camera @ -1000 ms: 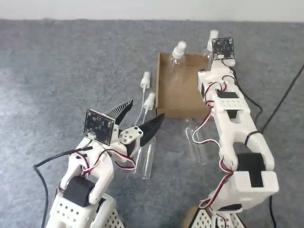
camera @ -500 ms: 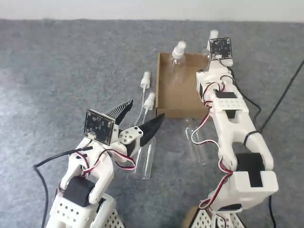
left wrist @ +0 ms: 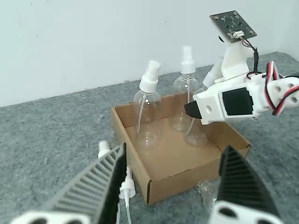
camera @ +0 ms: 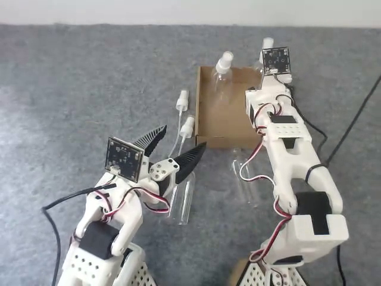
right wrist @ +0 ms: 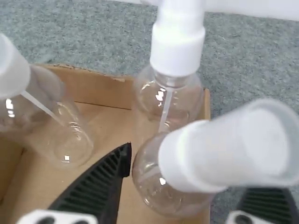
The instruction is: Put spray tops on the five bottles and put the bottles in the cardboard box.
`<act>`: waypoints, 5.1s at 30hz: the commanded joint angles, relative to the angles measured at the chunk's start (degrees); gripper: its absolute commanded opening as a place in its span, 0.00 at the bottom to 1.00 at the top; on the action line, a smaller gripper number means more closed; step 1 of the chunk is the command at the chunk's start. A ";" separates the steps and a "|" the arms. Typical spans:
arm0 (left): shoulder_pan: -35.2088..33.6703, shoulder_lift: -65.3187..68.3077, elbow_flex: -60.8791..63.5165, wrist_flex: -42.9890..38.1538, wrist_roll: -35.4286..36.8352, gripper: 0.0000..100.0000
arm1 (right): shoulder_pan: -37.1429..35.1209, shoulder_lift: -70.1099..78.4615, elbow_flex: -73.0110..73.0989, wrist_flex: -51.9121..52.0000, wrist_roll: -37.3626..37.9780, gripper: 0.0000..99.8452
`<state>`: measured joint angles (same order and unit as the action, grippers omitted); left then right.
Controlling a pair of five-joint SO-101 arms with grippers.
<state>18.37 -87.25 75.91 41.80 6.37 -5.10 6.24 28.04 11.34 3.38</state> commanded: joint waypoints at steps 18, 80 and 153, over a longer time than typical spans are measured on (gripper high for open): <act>-0.53 0.26 -0.40 -1.76 -0.44 0.30 | -2.86 -15.43 -2.81 9.89 -0.09 0.35; -27.69 -0.18 6.02 12.66 -8.97 0.30 | -27.91 -37.41 25.76 47.78 -5.89 0.35; -12.13 115.78 -89.98 20.40 -9.76 0.30 | 23.43 -52.62 51.87 38.90 37.45 0.01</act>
<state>6.24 24.66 -6.37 63.16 -4.00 19.69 -46.59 77.80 51.16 41.63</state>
